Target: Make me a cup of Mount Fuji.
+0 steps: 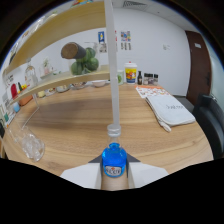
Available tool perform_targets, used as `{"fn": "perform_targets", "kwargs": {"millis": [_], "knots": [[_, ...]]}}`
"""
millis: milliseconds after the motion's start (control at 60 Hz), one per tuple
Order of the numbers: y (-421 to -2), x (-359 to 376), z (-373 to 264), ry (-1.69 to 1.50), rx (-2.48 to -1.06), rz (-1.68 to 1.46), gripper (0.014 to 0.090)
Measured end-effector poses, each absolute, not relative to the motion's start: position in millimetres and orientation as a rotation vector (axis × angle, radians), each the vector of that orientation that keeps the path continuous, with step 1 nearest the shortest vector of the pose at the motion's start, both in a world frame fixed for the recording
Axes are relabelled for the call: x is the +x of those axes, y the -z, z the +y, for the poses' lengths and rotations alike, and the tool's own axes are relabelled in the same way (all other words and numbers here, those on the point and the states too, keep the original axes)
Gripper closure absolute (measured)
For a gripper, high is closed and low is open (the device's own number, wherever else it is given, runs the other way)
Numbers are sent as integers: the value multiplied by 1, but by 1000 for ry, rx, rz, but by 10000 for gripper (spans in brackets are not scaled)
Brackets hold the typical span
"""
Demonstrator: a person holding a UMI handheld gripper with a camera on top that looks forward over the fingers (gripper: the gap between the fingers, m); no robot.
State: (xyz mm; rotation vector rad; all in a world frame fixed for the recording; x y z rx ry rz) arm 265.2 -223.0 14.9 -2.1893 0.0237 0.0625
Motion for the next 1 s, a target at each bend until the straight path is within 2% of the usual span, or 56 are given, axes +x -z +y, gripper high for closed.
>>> {"fn": "perform_targets", "kwargs": {"millis": [333, 450, 517, 567, 750, 850, 1000], "knots": [[-13, 267, -236, -28, -2215, 14, 658], [-31, 271, -244, 11, -2187, 33, 450], [-50, 272, -249, 38, -2163, 58, 271], [-67, 271, -253, 56, -2137, 81, 205], [-135, 229, -271, 27, -2046, 150, 197], [-151, 182, -281, -12, -2038, 120, 233], [-157, 112, -284, -30, -2031, 64, 230]]}}
